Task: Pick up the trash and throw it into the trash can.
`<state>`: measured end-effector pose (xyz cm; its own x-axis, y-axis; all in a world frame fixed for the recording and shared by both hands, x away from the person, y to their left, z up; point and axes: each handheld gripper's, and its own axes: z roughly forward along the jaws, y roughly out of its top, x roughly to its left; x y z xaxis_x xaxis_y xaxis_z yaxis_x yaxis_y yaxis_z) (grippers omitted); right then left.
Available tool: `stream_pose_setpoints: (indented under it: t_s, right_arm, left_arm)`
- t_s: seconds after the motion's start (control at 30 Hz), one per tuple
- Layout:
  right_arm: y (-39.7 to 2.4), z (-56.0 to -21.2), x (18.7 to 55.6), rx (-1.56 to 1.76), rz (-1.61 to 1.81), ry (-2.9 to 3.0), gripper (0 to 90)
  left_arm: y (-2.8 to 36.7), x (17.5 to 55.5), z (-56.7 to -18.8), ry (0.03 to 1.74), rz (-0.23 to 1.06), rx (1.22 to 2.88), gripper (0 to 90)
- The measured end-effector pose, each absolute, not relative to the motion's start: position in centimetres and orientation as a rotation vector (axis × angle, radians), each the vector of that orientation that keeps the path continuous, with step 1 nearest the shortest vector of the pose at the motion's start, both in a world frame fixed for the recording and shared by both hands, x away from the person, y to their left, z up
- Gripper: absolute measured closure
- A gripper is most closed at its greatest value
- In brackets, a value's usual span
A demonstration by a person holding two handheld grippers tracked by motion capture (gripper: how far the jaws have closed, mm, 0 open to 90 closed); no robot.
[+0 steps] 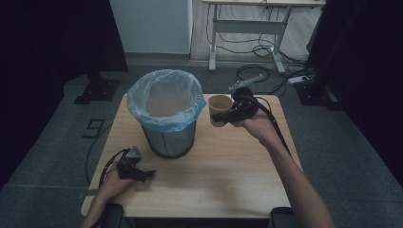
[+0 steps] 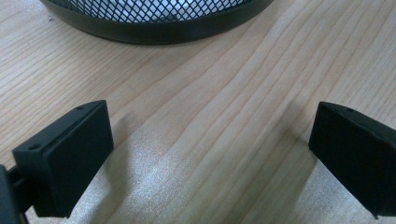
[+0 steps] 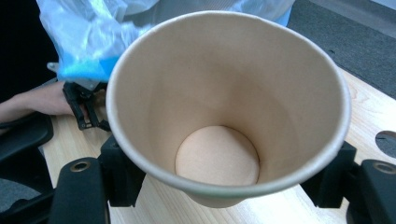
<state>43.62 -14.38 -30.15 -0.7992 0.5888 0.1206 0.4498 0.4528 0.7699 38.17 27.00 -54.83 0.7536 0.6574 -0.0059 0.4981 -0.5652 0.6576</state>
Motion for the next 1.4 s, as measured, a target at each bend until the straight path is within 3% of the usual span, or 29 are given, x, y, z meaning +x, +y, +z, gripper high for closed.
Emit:
stream_pose_setpoints:
  t_s: [0.43, 0.8, 1.2, 1.4]
  right_arm:
    - [-12.5, -26.6, 45.2, 0.893, 1.266, 2.533, 27.8]
    - [-8.3, -24.3, 47.1, 0.845, 1.280, 2.529, 27.8]
    - [-3.7, -25.5, 49.0, 0.800, 1.275, 2.567, 27.8]
    - [-1.3, -27.7, 50.0, 0.773, 1.244, 2.605, 27.6]
  left_arm:
    - [27.0, 38.2, -54.8, 0.859, 0.315, 2.293, 0.0]
    - [27.0, 38.2, -54.8, 0.859, 0.315, 2.293, 0.0]
    - [27.0, 38.2, -54.8, 0.860, 0.315, 2.293, 0.0]
    - [27.0, 38.2, -54.8, 0.859, 0.315, 2.293, 0.0]
